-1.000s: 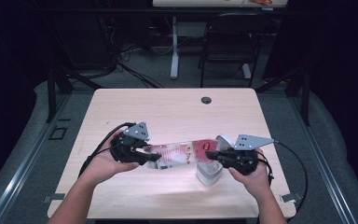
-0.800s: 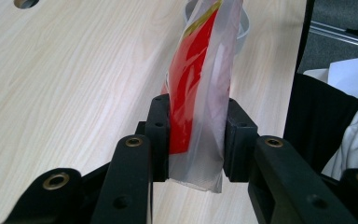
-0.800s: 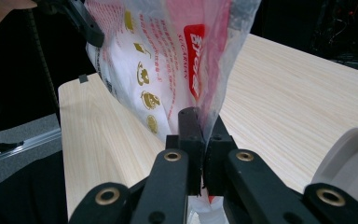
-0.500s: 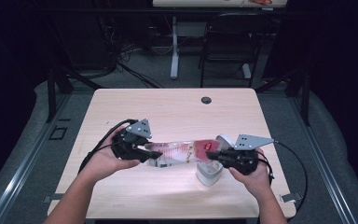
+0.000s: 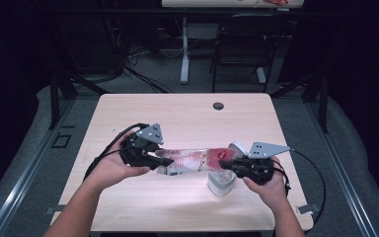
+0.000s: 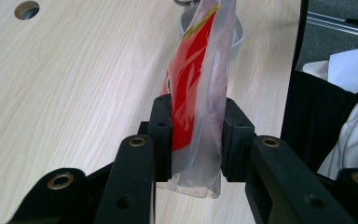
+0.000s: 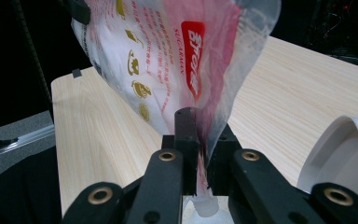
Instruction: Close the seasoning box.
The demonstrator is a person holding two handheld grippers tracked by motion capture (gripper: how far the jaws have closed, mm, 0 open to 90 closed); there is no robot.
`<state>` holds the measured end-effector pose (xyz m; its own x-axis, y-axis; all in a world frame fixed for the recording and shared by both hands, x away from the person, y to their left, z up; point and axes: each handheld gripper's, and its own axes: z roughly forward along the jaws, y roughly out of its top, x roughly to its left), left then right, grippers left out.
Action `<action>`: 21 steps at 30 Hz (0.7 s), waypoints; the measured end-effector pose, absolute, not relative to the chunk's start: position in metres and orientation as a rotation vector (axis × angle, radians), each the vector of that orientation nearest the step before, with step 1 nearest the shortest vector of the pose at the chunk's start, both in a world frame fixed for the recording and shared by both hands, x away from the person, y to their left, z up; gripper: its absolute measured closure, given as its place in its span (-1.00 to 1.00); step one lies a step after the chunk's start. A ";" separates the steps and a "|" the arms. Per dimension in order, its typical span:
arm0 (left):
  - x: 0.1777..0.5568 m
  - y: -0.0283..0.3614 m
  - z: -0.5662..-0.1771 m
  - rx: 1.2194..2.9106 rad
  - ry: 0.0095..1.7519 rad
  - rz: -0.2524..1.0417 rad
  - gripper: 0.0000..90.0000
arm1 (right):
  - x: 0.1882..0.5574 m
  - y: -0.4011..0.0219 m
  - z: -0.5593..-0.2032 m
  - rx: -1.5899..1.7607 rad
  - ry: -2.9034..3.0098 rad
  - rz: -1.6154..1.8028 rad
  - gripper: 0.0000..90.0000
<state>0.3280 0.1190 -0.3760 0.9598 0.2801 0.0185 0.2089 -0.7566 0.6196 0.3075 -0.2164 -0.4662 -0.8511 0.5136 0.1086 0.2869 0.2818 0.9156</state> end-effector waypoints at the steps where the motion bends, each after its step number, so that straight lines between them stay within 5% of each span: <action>1: 0.328 0.119 -0.376 2.459 0.344 0.146 0.58 | 0.308 -0.216 -0.466 0.744 2.340 1.593 0.88; 21: 0.332 0.120 -0.373 2.468 0.360 0.130 0.59 | 0.308 -0.223 -0.468 0.788 2.378 1.497 0.86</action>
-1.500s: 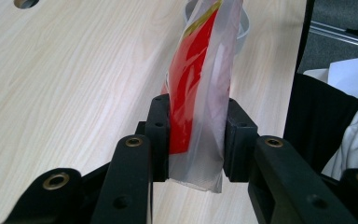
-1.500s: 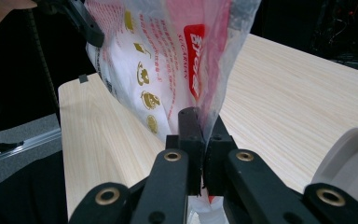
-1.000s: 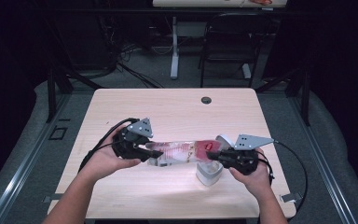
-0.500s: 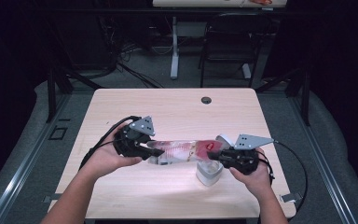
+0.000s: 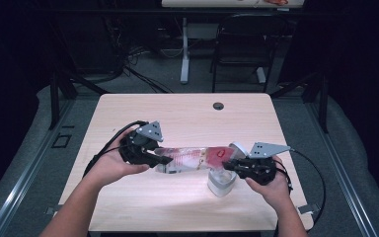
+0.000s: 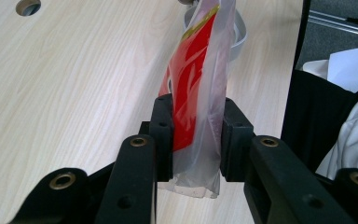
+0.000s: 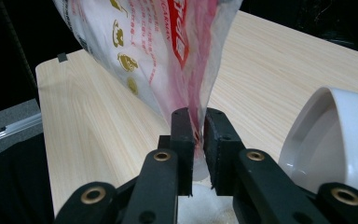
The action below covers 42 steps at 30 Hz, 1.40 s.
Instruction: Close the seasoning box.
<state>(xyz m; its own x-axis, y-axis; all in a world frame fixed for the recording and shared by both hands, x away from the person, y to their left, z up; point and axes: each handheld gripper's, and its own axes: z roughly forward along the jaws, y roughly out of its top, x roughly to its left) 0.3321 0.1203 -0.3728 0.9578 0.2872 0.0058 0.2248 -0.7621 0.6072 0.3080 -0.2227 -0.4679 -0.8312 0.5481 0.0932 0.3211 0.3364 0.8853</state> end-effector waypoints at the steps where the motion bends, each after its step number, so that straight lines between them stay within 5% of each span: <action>1: 0.332 0.120 -0.373 2.469 0.357 0.130 0.59 | 0.308 -0.223 -0.468 0.787 2.378 1.502 0.88; 42: 0.333 0.106 -0.356 2.508 0.327 0.126 0.63 | 0.309 -0.225 -0.473 0.800 2.390 1.492 0.98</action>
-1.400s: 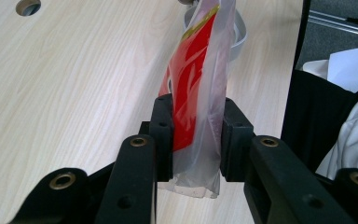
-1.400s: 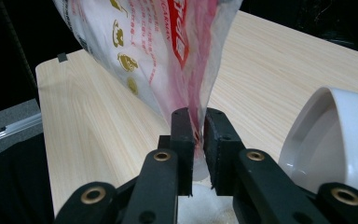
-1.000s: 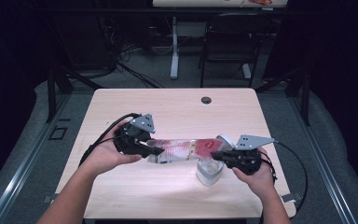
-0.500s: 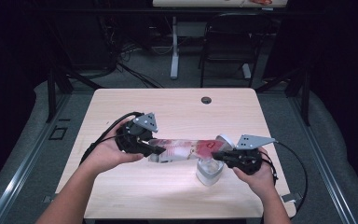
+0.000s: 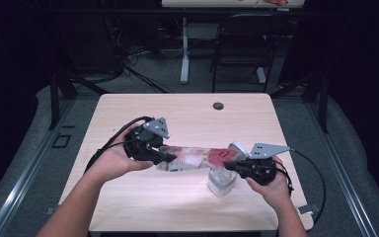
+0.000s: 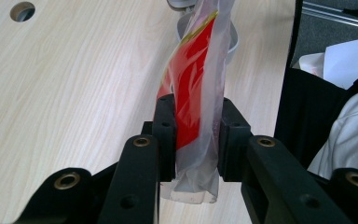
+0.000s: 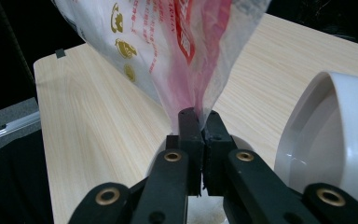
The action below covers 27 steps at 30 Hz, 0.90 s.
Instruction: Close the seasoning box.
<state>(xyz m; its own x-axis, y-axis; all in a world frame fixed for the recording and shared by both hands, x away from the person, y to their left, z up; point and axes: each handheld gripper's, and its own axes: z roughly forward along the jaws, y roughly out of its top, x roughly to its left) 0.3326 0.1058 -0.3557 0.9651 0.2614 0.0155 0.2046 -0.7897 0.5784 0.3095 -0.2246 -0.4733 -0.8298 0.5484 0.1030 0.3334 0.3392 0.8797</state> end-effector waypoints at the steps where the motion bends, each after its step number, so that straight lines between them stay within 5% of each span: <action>1: 0.333 0.105 -0.355 2.506 0.330 0.123 0.63 | 0.310 -0.225 -0.474 0.799 2.392 1.490 0.98; 27: 0.335 0.101 -0.352 2.488 0.326 0.122 0.64 | 0.310 -0.226 -0.476 0.813 2.393 1.491 0.99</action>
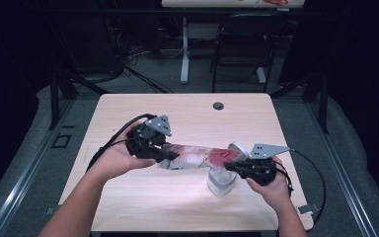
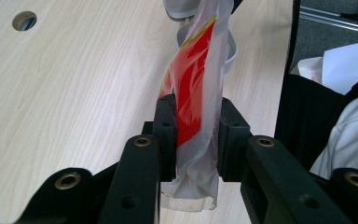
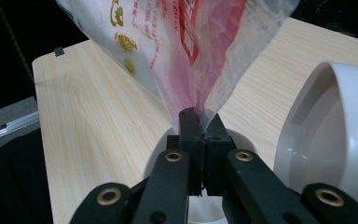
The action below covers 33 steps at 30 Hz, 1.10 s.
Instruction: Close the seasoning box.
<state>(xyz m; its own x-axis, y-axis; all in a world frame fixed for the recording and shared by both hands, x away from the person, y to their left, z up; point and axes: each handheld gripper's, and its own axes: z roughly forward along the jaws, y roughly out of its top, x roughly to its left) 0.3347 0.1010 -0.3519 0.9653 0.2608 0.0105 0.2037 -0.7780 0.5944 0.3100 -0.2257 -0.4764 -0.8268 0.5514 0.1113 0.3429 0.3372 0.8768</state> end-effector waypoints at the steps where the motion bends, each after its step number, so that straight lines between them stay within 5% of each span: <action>1: 0.335 0.101 -0.352 2.487 0.326 0.121 0.64 | 0.310 -0.226 -0.476 0.812 2.394 1.489 0.99; 33: 0.339 0.094 -0.346 2.516 0.325 0.108 0.65 | 0.311 -0.228 -0.478 0.824 2.391 1.496 0.99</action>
<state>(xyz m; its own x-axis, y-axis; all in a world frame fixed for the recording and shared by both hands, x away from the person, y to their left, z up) 0.3393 0.0940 -0.3460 0.9668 0.2553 0.0044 0.2072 -0.7943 0.5711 0.3109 -0.2277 -0.4782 -0.8239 0.5542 0.1187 0.3491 0.3313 0.8766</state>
